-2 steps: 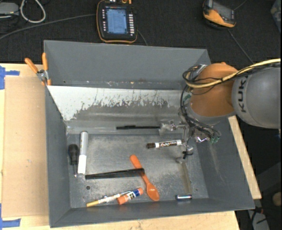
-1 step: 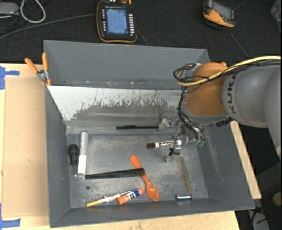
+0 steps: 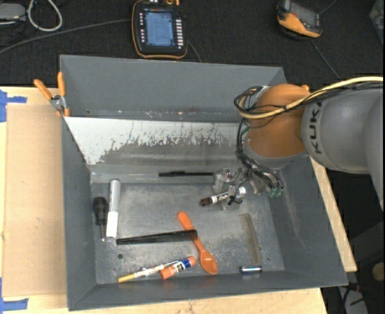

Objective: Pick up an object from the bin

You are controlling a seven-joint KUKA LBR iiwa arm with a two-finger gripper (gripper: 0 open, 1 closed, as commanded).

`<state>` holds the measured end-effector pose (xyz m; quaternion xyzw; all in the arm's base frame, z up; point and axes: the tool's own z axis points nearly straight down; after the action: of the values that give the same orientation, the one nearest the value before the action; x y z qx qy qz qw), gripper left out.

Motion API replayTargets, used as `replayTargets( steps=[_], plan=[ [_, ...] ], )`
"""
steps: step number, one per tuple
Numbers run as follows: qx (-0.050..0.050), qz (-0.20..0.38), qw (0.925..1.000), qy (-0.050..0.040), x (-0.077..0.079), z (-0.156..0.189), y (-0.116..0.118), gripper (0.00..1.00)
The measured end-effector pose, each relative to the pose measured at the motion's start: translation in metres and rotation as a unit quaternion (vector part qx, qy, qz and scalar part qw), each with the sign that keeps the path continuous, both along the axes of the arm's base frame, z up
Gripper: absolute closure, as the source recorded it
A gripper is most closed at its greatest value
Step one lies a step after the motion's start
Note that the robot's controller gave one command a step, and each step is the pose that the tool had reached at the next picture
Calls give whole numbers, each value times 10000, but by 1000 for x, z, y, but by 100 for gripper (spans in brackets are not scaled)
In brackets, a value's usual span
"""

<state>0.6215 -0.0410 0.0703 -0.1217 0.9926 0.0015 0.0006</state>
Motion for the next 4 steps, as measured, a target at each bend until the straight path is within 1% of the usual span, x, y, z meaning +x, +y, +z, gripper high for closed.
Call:
replayTargets(
  steps=[2, 3, 4],
  plan=[
    [3, -5, 10000, 5, 0, 3, 0, 100],
    [9, -4, 10000, 61, -4, 25, 1, 100],
    [3, -6, 10000, 0, 0, 74, 1, 100]
  ],
)
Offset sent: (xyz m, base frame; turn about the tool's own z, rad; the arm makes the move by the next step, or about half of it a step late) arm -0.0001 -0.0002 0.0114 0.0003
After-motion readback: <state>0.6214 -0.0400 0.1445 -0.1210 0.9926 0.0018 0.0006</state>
